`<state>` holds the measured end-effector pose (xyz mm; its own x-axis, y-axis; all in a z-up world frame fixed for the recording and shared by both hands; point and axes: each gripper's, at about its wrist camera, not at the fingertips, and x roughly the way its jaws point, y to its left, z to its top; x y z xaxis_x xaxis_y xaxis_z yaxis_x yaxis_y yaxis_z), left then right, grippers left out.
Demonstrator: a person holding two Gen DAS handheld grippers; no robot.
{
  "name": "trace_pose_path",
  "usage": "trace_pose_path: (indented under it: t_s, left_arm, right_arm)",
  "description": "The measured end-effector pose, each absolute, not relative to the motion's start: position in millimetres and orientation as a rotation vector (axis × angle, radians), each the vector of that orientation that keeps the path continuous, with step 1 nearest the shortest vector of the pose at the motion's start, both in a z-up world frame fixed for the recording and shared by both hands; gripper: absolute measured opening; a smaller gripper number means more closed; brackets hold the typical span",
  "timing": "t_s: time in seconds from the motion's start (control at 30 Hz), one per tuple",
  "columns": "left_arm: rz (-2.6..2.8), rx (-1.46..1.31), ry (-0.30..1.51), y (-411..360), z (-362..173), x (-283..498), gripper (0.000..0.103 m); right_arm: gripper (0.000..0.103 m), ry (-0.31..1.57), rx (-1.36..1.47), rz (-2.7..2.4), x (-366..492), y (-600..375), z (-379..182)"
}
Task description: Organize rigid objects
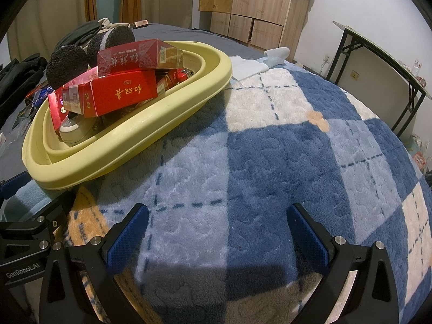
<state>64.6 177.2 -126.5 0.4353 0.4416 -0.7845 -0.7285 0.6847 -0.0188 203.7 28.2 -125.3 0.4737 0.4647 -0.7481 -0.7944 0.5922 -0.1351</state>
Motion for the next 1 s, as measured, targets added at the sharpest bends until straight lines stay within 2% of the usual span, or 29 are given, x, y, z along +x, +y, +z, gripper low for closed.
trace_pose_path:
  t_s: [1.0]
  left_arm:
    - [0.751,-0.383,0.843,175.4,-126.2,64.3,0.103]
  right_arm:
    - [0.103,0.728,-0.512,0.813,202.8,28.0,-125.5]
